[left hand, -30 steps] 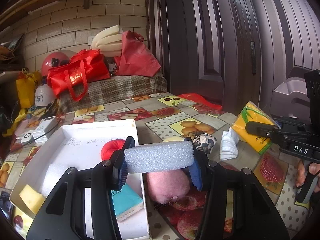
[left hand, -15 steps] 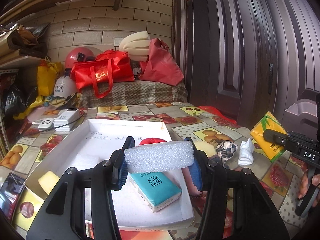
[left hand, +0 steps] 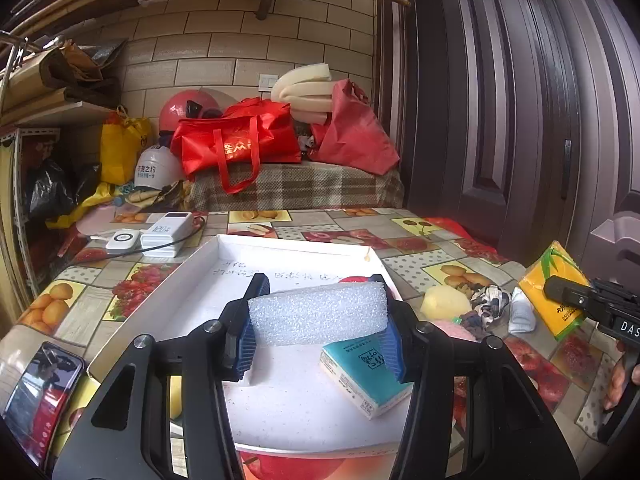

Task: Organize soft objects
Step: 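Lower juice box and foam roll into the white tray and open both grippers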

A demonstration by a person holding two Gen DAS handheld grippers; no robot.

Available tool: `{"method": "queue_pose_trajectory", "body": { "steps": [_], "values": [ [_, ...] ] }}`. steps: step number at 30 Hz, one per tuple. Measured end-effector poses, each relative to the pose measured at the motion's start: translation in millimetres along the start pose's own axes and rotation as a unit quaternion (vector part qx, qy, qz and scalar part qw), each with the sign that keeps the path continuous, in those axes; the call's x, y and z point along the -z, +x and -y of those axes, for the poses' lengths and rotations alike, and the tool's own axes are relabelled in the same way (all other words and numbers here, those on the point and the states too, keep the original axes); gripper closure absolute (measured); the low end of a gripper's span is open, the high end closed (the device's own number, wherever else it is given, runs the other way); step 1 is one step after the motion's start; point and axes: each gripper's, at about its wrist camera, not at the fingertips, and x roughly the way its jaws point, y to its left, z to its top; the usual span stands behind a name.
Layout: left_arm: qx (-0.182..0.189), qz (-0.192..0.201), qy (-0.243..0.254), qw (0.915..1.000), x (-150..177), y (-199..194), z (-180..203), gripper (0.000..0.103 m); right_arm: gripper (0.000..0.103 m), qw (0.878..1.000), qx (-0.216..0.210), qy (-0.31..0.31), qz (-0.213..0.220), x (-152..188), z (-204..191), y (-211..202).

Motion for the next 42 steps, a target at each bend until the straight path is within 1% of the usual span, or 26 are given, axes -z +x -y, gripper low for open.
{"method": "queue_pose_trajectory", "body": {
  "steps": [8,14,16,23,29,33,36,39,42],
  "values": [
    [-0.024,0.004,-0.015,0.9996,-2,1,-25,0.052,0.078,1.000,-0.016,-0.008,-0.012,0,-17,11],
    [-0.044,-0.003,-0.058,0.9973,-3,8,-57,0.052,0.078,0.999,-0.036,-0.004,-0.032,1,-28,29],
    [-0.052,-0.004,-0.058,0.9969,-3,9,-59,0.052,0.078,0.998,-0.046,-0.009,-0.034,1,-36,34],
    [-0.064,-0.002,-0.033,0.9974,-6,18,-53,0.052,0.078,0.995,-0.084,-0.045,-0.038,3,-77,50],
    [-0.079,-0.004,-0.019,0.9967,-10,34,-54,0.052,0.078,0.990,-0.116,-0.073,-0.041,0,-109,67],
    [-0.084,-0.009,-0.024,0.9961,-13,44,-61,0.052,0.078,0.986,-0.133,-0.089,-0.052,-1,-130,82],
    [-0.087,-0.015,-0.040,0.9953,-13,47,-69,0.052,0.078,0.985,-0.135,-0.087,-0.065,-3,-136,95],
    [-0.092,-0.026,-0.053,0.9940,-14,52,-74,0.052,0.078,0.985,-0.133,-0.069,-0.082,-5,-135,108],
    [-0.093,-0.033,-0.051,0.9938,-14,55,-74,0.052,0.078,0.986,-0.128,-0.052,-0.093,-6,-131,118]
  ]
}}
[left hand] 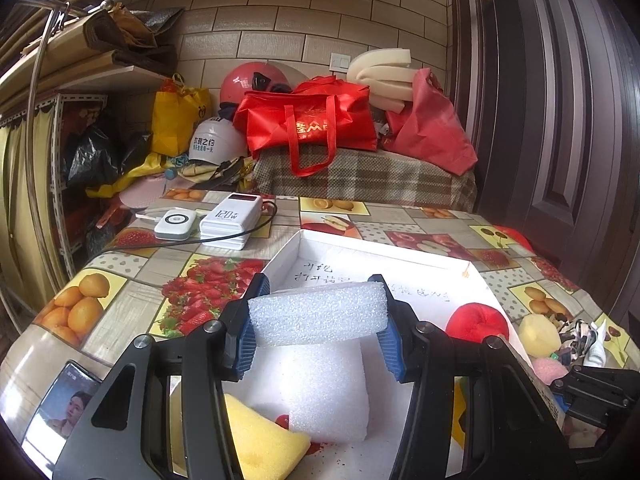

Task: Organize soft objects
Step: 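Lower juice box and foam roll into the white tray and open both grippers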

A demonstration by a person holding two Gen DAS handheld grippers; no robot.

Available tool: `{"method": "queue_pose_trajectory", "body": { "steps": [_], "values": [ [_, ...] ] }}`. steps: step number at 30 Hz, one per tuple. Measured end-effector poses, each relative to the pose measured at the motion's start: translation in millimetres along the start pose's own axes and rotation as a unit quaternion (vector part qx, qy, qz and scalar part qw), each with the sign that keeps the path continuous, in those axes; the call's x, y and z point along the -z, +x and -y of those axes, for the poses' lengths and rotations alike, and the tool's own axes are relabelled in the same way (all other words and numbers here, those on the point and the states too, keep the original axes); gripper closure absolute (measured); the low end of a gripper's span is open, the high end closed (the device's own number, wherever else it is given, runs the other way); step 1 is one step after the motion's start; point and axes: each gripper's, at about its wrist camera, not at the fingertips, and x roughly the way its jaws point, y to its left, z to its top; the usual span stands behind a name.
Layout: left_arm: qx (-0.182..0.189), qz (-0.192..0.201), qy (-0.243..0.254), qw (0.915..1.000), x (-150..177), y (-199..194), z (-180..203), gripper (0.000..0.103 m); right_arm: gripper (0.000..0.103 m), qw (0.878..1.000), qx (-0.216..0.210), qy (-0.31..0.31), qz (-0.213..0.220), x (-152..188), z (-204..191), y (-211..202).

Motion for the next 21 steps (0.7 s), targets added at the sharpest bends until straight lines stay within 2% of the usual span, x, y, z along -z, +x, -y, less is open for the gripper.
{"method": "queue_pose_trajectory", "body": {
  "steps": [5,8,9,10,11,12,13,16,17,18,21],
  "values": [
    [0.001,-0.015,0.016,0.9998,0,7,6,0.052,0.078,1.000,0.007,0.003,-0.013,-1,-2,6],
    [-0.018,-0.013,0.018,0.9996,0,7,7,0.050,0.077,1.000,0.023,0.004,-0.012,-1,-2,6],
    [-0.022,-0.008,0.017,0.9996,0,5,7,0.039,0.072,1.000,0.027,0.005,-0.011,-1,-2,5],
    [-0.025,-0.004,0.016,0.9996,0,4,7,0.018,0.056,0.999,0.030,0.005,-0.010,-1,-2,4],
    [-0.027,-0.001,0.015,0.9995,0,2,6,0.011,0.044,0.999,0.034,0.005,-0.007,-1,-2,3],
    [-0.030,0.004,0.013,0.9995,0,1,5,0.002,0.018,0.999,0.037,0.005,-0.003,-1,-3,2],
    [-0.031,0.007,0.012,0.9994,0,-1,4,0.000,0.012,0.999,0.041,0.004,0.002,-1,-4,0],
    [-0.033,0.014,0.012,0.9993,0,-4,3,0.000,0.011,0.999,0.045,0.001,0.010,-1,-5,-2],
    [-0.035,0.017,0.011,0.9992,0,-5,3,0.000,0.008,0.999,0.046,0.001,0.010,-1,-5,-2],
    [-0.037,0.020,0.011,0.9991,0,-6,3,0.000,0.000,0.999,0.047,0.002,0.009,-2,-4,-1],
    [-0.039,0.026,0.007,0.9989,0,-8,2,0.000,0.000,0.999,0.050,0.009,0.012,-2,-1,-2]
  ]
}}
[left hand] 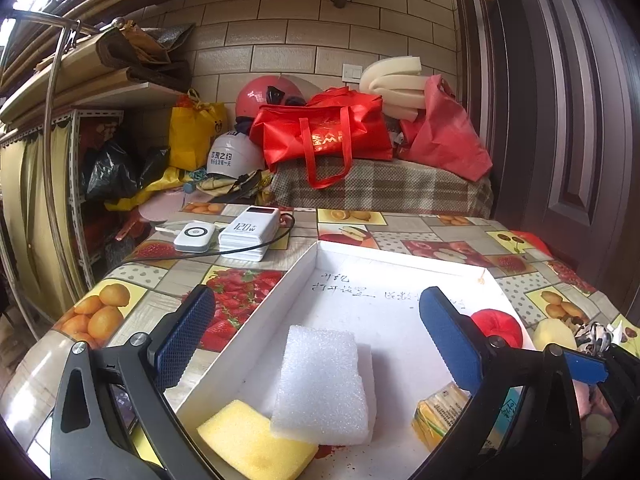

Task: Organize soft objects
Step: 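Lower juice box and foam roll into the white tray and open both grippers, then grasp the white knit sock with right gripper while left gripper grasps pink fluffy ball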

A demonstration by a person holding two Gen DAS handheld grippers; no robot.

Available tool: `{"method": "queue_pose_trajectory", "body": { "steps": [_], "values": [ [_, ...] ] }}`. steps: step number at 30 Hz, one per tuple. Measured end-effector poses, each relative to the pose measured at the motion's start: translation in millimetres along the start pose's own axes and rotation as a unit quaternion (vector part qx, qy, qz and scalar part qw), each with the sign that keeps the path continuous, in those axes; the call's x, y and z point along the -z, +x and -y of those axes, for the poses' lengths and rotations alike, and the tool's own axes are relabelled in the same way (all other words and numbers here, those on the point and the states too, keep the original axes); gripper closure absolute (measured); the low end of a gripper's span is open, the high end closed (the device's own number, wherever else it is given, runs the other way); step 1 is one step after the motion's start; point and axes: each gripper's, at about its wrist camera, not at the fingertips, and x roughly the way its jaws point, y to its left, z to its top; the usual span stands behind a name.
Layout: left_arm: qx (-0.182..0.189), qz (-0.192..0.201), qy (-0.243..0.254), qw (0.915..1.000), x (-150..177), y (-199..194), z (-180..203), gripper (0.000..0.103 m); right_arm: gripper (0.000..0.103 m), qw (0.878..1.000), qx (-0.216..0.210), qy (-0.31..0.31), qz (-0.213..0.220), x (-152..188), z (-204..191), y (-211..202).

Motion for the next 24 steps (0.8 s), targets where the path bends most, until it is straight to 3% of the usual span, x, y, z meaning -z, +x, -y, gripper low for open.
{"method": "queue_pose_trajectory", "body": {
  "steps": [8,12,18,24],
  "values": [
    [0.000,0.008,-0.014,0.9999,-1,-3,-5,0.000,0.000,1.000,-0.001,0.016,0.019,2,4,-7],
    [-0.010,0.018,-0.050,0.9986,-1,-7,-19,0.000,0.000,0.999,0.013,0.033,0.030,2,11,-11],
    [-0.019,0.012,-0.094,0.9953,0,-7,-36,0.000,0.000,0.999,0.021,0.022,0.010,0,6,-2],
    [-0.022,0.018,-0.092,0.9953,1,-10,-34,0.000,0.000,0.998,-0.022,0.064,-0.014,-1,10,14]
  ]
}}
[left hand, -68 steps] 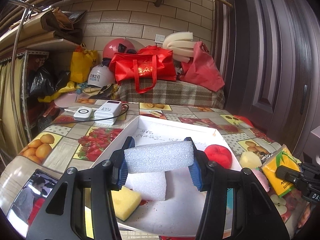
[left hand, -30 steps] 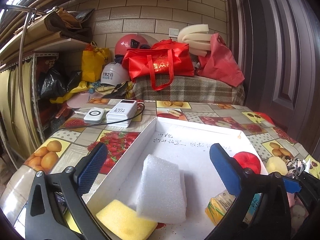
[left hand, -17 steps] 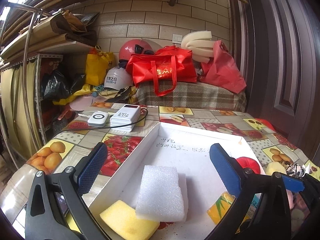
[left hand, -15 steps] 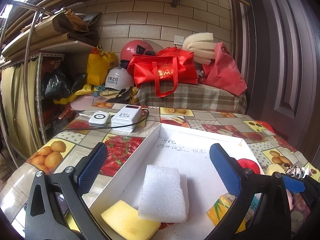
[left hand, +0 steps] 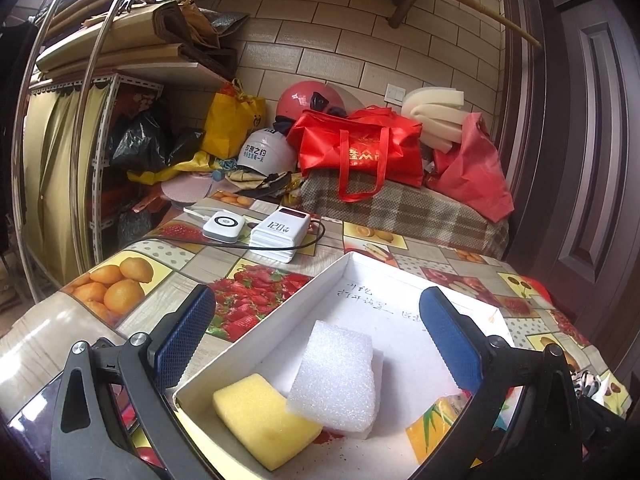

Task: Organize soft objects
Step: 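Grasp the white knit sock with right gripper while left gripper grasps pink fluffy ball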

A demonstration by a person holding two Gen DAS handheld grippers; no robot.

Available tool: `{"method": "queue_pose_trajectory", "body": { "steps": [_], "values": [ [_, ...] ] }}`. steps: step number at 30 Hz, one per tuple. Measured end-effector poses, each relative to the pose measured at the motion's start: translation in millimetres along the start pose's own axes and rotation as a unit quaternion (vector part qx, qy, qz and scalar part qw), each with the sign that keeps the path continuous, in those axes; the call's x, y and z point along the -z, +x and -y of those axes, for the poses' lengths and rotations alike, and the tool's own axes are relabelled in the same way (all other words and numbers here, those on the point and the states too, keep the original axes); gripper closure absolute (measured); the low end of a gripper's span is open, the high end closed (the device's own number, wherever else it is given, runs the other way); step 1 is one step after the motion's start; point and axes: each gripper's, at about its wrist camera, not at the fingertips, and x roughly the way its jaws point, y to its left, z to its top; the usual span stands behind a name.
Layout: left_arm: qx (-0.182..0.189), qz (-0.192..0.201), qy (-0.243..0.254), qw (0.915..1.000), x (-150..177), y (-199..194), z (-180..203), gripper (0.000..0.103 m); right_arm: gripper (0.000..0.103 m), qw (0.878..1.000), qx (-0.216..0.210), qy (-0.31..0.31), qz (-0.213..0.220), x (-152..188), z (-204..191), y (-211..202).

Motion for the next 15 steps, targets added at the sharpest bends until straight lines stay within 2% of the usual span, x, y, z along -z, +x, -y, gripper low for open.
{"method": "queue_pose_trajectory", "body": {
  "steps": [3,9,15],
  "values": [
    [0.001,-0.001,-0.001,1.0000,0,0,0,0.000,0.000,1.000,-0.006,0.011,-0.010,1,1,4],
    [0.011,-0.004,0.001,0.9999,1,-5,3,0.000,0.000,0.999,-0.015,0.025,0.037,5,9,-21],
    [0.064,-0.026,0.009,0.9976,8,-17,17,0.000,0.000,0.998,0.019,-0.011,0.057,13,25,-59]
  ]
}}
